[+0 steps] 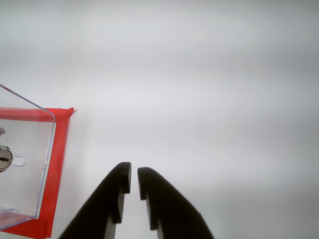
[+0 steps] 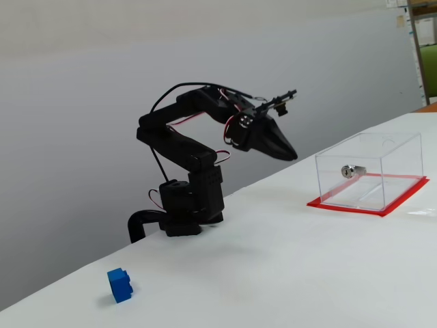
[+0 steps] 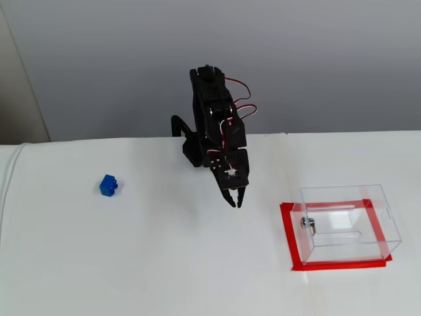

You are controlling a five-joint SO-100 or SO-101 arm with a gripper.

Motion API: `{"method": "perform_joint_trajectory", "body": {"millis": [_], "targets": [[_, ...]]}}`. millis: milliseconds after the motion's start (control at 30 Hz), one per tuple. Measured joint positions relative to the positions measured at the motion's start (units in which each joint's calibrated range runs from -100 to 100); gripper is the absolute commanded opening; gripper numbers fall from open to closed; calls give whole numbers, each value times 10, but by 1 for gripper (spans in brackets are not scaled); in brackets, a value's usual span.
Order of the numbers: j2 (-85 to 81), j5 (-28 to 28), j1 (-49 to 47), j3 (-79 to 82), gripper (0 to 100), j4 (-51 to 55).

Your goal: Pick the blue lego brick and place it into the transparent box

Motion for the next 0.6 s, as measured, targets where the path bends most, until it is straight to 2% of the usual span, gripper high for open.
{"method": "perform_joint_trajectory", "body": {"millis": [133, 233, 600], "targets": [[151, 0, 26, -162, 2, -1], [202, 0, 32, -217, 2, -1], [308, 0, 63, -299, 2, -1]]}}
